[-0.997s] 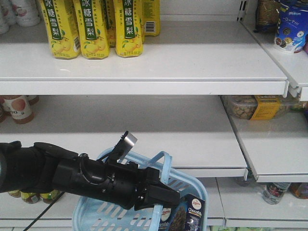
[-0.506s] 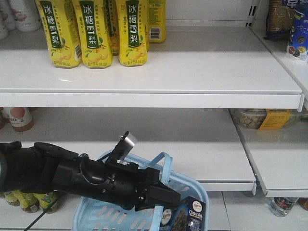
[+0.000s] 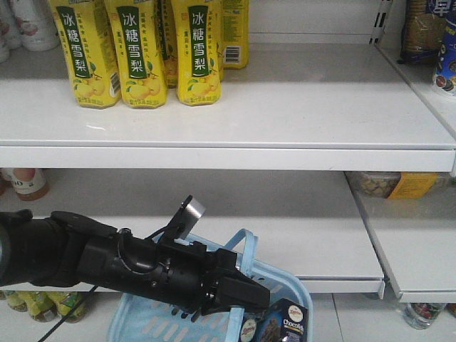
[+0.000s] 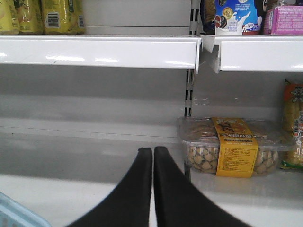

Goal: Left arm holds basket, right arm returns cookies

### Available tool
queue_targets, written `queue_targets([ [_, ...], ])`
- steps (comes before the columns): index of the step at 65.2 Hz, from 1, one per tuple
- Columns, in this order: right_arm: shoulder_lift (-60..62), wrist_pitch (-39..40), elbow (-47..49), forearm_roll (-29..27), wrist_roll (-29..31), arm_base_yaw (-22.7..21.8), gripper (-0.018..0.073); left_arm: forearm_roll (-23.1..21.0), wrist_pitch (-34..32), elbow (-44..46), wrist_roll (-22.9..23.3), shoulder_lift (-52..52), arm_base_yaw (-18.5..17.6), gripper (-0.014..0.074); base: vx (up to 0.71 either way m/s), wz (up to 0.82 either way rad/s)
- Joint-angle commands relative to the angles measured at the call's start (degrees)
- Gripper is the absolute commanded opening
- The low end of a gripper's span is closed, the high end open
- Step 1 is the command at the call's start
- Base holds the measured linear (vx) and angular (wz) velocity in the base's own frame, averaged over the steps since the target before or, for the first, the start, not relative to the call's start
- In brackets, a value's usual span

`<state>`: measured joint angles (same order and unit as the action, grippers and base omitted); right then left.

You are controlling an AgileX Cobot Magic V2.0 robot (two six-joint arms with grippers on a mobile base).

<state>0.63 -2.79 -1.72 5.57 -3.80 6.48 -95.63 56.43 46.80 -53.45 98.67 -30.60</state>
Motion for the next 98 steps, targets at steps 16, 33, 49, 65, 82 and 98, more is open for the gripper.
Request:
queue_targets([
  [16, 0.6, 4.1, 0.1, 0.5, -0.1, 0.0, -0.0008, -3.8, 2.6, 1.3, -1.2, -2.9, -0.3, -0.0006, 0.0, 0.0],
  [33, 0.6, 4.1, 0.1, 0.5, -0.1, 0.0, -0.0008, -3.8, 2.6, 1.3, -1.2, -2.9, -0.3, -0.0006, 0.0, 0.0],
  [49, 0.6, 4.1, 0.1, 0.5, -0.1, 0.0, -0.0008, -3.8, 2.6, 1.3, -1.2, -2.9, -0.3, -0.0006, 0.0, 0.0],
  [65, 0.6, 4.1, 0.1, 0.5, -0.1, 0.0, -0.0008, -3.8, 2.6, 1.3, -1.2, -2.9, -0.3, -0.0006, 0.0, 0.0],
  [82, 0.6, 11.1, 0.2, 1.4, 2.8, 0.0, -0.0008, -3.8, 2.6, 1.3, -1.2, -2.9, -0.3, -0.0006, 0.0, 0.0],
  [98, -3.5, 6.5, 7.6, -6.2, -0.4, 0.0, -0.0008, -3.8, 2.6, 1.3, -1.2, -2.9, -0.3, -0.0006, 0.0, 0.0],
])
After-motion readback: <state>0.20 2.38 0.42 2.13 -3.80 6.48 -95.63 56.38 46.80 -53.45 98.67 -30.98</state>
